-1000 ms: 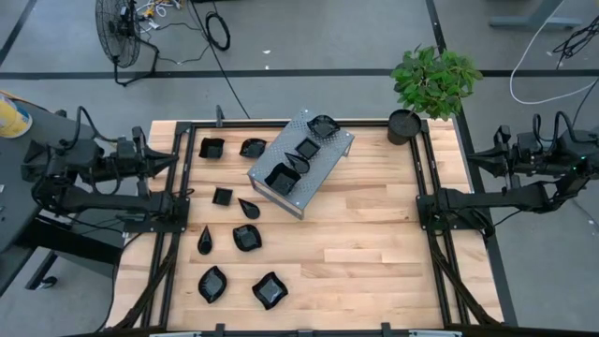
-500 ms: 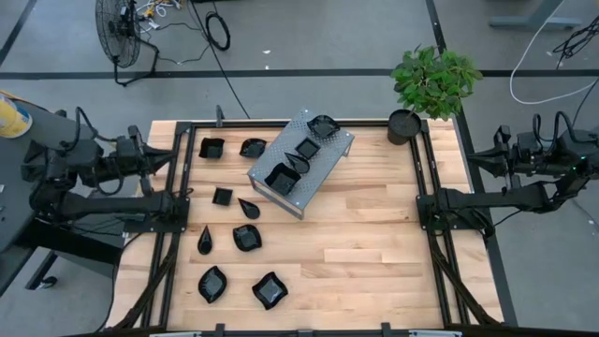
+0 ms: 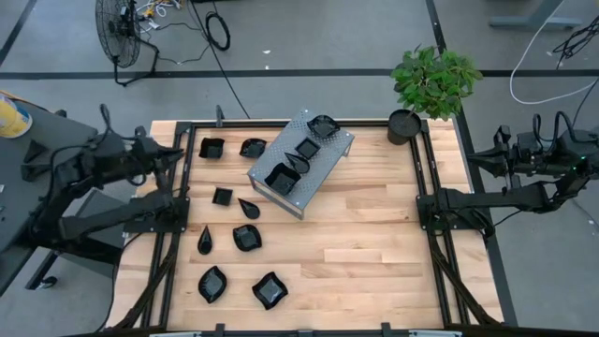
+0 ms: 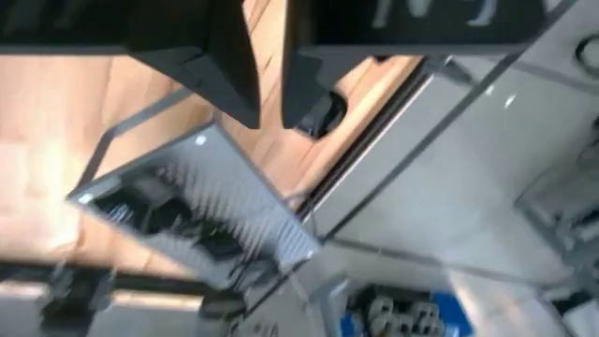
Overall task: Pick & Place Mini shaped plates
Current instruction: Stack the black distorted square shape plate on top of the black distorted square shape plate on the shelf
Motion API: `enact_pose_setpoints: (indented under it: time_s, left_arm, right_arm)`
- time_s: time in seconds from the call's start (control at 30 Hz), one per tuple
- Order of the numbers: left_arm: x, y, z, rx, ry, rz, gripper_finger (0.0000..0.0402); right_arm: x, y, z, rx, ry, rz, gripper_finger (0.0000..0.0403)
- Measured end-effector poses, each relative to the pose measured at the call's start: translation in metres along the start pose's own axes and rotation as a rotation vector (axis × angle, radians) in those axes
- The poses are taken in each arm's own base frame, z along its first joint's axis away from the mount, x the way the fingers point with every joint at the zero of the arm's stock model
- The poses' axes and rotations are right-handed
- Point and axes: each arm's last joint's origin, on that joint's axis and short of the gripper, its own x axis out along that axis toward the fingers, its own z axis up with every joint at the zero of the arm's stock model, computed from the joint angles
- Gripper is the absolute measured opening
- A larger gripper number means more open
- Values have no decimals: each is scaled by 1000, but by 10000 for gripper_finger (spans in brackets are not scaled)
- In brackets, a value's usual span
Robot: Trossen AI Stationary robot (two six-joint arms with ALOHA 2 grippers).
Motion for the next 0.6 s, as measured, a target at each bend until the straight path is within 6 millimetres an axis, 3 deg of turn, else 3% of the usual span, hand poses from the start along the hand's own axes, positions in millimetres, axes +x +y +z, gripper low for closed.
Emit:
enact_pose_setpoints:
  time_s: [0.37,0.6]
  left_arm:
    - [43,0,0,22,342,18,223]
    - [74,-1,3,189,498,-42,270]
  right_arm:
    - [0,0,0,0,0,0,20]
    - [0,0,0,0,0,0,20]
